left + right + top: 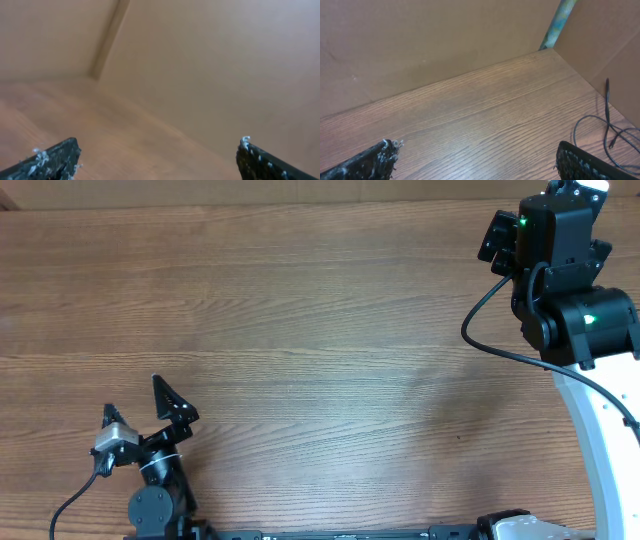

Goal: Untangle cables

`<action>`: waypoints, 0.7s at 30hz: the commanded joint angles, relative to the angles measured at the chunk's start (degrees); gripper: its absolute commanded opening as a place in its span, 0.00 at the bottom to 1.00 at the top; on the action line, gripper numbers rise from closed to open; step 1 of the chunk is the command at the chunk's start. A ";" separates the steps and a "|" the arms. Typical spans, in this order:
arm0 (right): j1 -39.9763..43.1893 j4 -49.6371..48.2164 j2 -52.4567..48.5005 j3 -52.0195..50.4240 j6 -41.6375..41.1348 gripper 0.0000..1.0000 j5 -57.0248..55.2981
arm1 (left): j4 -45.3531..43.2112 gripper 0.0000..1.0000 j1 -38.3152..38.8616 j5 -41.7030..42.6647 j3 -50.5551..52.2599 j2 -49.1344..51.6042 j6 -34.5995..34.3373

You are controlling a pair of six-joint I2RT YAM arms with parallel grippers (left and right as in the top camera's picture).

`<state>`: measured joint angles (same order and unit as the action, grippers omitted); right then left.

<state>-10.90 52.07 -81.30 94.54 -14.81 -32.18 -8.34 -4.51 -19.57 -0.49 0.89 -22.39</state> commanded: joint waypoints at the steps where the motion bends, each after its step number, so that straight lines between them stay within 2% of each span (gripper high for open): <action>1: 0.20 -0.26 0.04 -0.09 -0.35 1.00 -0.74 | 4.92 0.99 -1.46 4.46 0.26 -0.70 -0.37; 5: 0.20 -0.26 0.04 -0.09 -0.35 1.00 -0.74 | 11.65 1.00 -1.46 4.52 0.26 -0.70 -0.28; 16: 0.20 -0.26 0.04 -0.09 -0.35 1.00 -0.74 | 12.35 1.00 -1.29 11.15 0.17 -0.70 7.06; 21: 0.20 -0.26 0.04 -0.09 -0.35 1.00 -0.74 | 12.92 1.00 -0.31 16.04 0.13 -0.70 14.21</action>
<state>-10.90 52.10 -81.30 94.48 -14.94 -32.21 3.95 -5.61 -8.12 -0.49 0.75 -14.61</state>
